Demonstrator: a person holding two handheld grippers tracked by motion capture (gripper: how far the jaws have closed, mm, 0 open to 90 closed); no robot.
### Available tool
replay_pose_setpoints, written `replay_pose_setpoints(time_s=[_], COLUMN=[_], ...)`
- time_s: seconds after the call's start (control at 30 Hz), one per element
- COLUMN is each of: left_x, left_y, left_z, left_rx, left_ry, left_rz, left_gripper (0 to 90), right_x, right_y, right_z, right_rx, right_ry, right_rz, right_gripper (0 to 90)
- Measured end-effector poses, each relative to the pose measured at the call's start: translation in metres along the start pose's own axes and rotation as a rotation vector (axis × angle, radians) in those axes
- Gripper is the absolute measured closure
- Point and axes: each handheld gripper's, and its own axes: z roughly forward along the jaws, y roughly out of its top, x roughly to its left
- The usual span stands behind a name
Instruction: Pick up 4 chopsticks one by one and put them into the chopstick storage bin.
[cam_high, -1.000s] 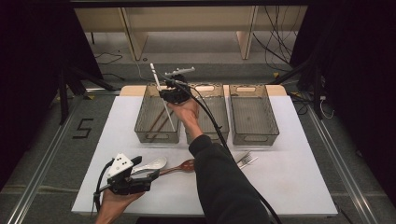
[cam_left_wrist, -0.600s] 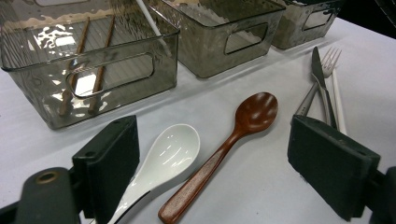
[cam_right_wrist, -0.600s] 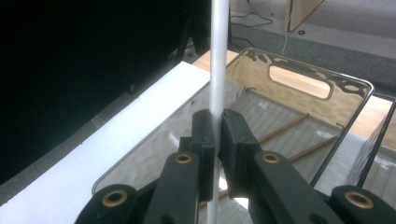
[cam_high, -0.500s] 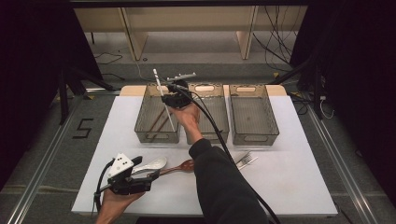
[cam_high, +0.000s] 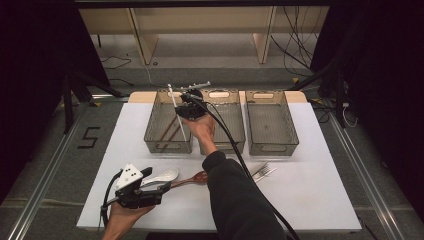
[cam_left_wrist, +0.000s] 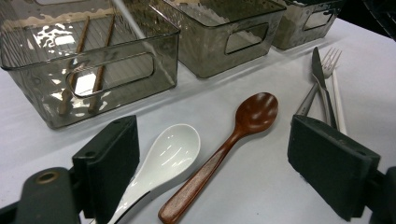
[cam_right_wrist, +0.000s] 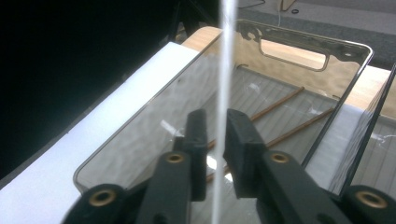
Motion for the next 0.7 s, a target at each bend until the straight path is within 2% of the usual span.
replay_pose_setpoints(time_s=[0.17,0.37,0.47,0.57,0.7], left_x=[0.0,0.001,0.001,0.001,0.002], left_y=[0.0,0.0,0.0,0.0,0.0], left_z=[0.0,0.0,0.0,0.0,0.0], left_rx=[0.0,-0.002,0.002,-0.002,0.004], left_ry=[0.001,0.001,0.001,0.0,0.005], left_rz=[-0.002,-0.001,-0.002,-0.01,-0.002], left_gripper=[16.3,16.3,16.3,16.3,16.2], right_x=[-0.002,-0.006,-0.01,-0.012,-0.014], right_y=[0.002,0.005,0.005,0.005,0.001], right_z=[-0.007,-0.024,-0.039,-0.054,-0.075], right_rx=[-0.002,-0.012,-0.011,-0.004,0.001], right_ry=[0.008,0.051,0.084,0.104,0.145], right_rz=[-0.003,-0.028,-0.052,-0.093,-0.153], right_gripper=[72.2,61.4,54.4,51.6,47.3])
